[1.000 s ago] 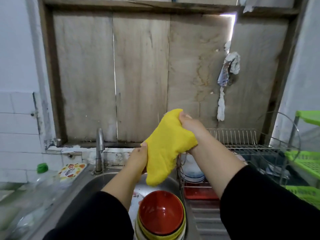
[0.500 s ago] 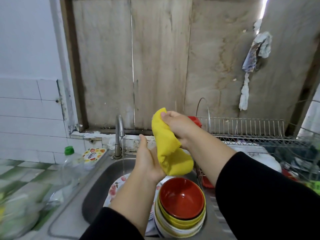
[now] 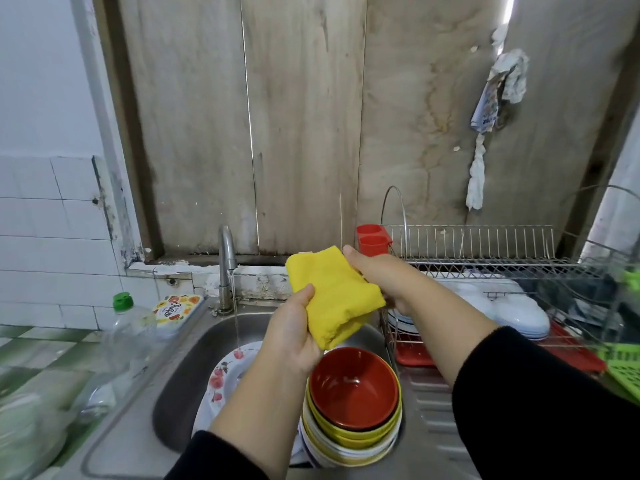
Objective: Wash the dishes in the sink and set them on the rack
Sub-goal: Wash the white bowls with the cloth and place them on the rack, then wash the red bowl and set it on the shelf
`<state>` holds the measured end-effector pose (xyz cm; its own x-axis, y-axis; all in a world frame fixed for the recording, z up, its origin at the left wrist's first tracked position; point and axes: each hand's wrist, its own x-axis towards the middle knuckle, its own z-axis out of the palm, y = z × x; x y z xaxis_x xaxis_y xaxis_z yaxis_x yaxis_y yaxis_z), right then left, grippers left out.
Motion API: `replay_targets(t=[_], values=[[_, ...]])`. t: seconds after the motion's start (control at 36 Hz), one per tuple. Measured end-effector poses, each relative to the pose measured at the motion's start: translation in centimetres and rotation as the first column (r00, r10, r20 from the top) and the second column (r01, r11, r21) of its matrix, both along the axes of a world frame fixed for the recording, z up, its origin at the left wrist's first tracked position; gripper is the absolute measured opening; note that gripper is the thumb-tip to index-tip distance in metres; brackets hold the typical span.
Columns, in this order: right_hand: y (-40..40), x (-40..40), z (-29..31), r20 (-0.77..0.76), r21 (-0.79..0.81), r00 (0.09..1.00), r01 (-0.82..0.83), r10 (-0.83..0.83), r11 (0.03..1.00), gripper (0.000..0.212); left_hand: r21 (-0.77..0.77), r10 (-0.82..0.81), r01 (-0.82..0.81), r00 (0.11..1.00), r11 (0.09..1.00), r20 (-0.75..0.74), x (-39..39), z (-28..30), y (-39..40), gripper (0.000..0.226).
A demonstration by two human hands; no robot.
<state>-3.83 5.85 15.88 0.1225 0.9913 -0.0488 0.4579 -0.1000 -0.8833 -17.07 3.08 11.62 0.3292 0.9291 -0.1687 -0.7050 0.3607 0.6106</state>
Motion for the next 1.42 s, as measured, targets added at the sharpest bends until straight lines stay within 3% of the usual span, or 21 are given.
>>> replay_targets(t=[0.03,0.08,0.19,0.28,0.36,0.5,0.67,0.75,0.83,0.89,1.03,1.14,1.25,1.42], values=[[-0.6,0.1,-0.4,-0.184,-0.087,0.983,-0.036,0.020,0.996,0.062,0.005,0.022,-0.022,1.000,1.000,0.005,0.0,-0.1,0.2,0.039],[-1.4,0.2,-1.2,-0.356,-0.159,0.933,-0.107,0.044,0.981,0.058,0.018,0.075,-0.075,0.997,0.997,-0.004,0.0,-0.5,0.7,0.041],[-2.3,-0.4,-2.7,-0.468,-0.107,0.883,-0.095,0.034,0.990,0.041,0.067,0.217,-0.212,0.973,0.975,-0.077,0.2,-1.2,1.4,0.039],[-2.9,-1.2,-3.5,-0.522,-0.128,0.853,-0.103,0.021,0.986,0.020,0.131,0.247,-0.232,0.963,0.964,-0.111,0.0,-1.9,1.6,0.031],[-3.3,-1.1,-3.8,-0.643,-0.145,0.765,-0.118,-0.003,0.982,0.007,0.193,0.256,-0.232,0.960,0.953,-0.110,-1.1,-2.1,2.1,0.031],[-3.8,-1.1,-4.5,-0.816,-0.133,0.577,-0.131,-0.034,0.982,0.021,0.223,0.200,-0.147,0.951,0.964,-0.235,-2.8,-2.2,3.4,0.035],[-4.5,-2.4,-6.5,-0.917,-0.106,0.398,-0.145,-0.040,0.984,0.036,0.320,0.278,-0.122,0.818,0.940,-0.504,-3.6,-3.2,4.8,0.036],[-4.6,-2.4,-7.4,-0.930,-0.083,0.364,-0.099,-0.041,0.992,0.042,0.397,0.249,0.012,0.760,0.918,-0.600,-3.8,-3.8,5.0,0.032],[-5.3,-1.6,-7.4,-0.913,-0.091,0.400,-0.009,-0.080,0.996,0.043,0.374,0.197,0.065,0.762,0.925,-0.618,-3.9,-4.8,5.0,0.029],[-5.9,-0.8,-7.5,-0.899,-0.119,0.415,0.076,-0.140,0.990,0.040,0.339,0.189,0.113,0.649,0.934,-0.737,-3.8,-6.3,5.0,0.032],[-7.5,0.6,-8.3,-0.842,-0.171,0.459,0.273,-0.284,0.947,0.029,0.211,0.165,0.282,0.179,0.936,-0.970,-3.4,-10.9,3.7,0.045],[-8.1,0.9,-9.5,-0.833,-0.198,0.439,0.333,-0.337,0.922,0.044,0.194,0.175,0.326,0.086,0.925,-0.981,-3.1,-12.1,2.7,0.050],[-8.0,1.4,-10.9,-0.835,-0.235,0.412,0.330,-0.364,0.914,0.030,0.211,0.229,0.324,-0.021,0.922,-0.973,-2.3,-12.1,2.1,0.051],[-7.4,2.2,-11.9,-0.833,-0.242,0.416,0.315,-0.363,0.918,0.037,0.207,0.254,0.323,-0.110,0.923,-0.961,-1.5,-11.6,1.3,0.049]])
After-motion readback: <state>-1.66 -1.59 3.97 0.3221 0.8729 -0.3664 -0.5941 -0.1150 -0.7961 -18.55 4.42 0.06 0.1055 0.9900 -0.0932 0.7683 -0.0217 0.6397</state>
